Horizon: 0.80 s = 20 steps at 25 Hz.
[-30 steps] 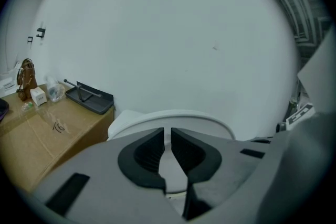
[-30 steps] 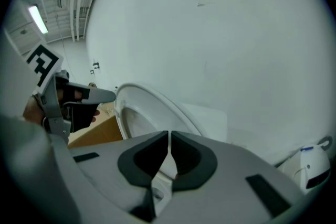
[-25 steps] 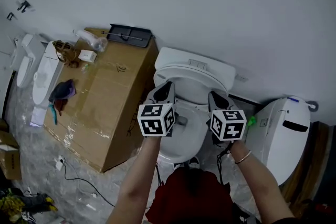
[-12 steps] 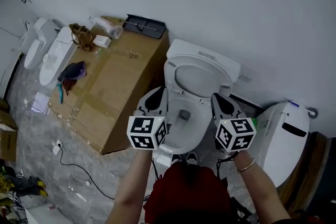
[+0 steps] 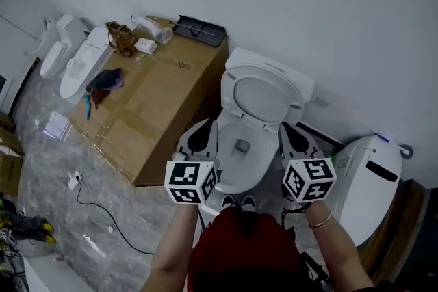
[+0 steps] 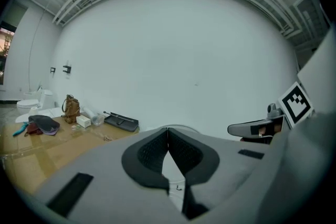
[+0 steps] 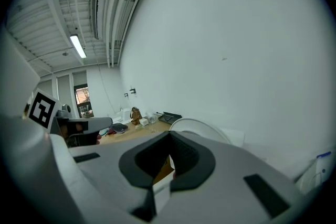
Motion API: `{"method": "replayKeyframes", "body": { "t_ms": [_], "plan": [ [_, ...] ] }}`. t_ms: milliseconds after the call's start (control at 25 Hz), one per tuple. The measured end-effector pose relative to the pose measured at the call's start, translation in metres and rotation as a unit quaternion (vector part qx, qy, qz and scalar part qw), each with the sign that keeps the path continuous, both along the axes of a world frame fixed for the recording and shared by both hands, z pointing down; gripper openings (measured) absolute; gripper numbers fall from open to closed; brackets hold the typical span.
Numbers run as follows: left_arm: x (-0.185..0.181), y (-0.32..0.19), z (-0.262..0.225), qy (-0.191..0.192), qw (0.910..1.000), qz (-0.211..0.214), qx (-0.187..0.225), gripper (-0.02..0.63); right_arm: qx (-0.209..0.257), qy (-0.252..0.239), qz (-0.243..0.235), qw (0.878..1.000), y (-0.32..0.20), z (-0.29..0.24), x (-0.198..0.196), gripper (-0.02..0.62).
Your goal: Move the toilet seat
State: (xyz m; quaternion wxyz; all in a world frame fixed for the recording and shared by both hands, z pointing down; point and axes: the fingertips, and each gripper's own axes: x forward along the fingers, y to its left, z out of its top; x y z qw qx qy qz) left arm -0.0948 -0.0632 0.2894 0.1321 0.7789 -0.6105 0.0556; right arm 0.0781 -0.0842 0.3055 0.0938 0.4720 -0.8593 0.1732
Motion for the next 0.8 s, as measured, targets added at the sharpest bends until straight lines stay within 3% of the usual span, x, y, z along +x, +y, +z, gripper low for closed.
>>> {"method": "replayKeyframes", "body": {
  "t_ms": [800],
  "plan": [
    [0.020, 0.063, -0.023, -0.042, 0.9987, -0.012, 0.026, 0.028, 0.059, 0.015, -0.038, 0.997, 0.058, -0.034, 0.001, 0.015]
  ]
}}
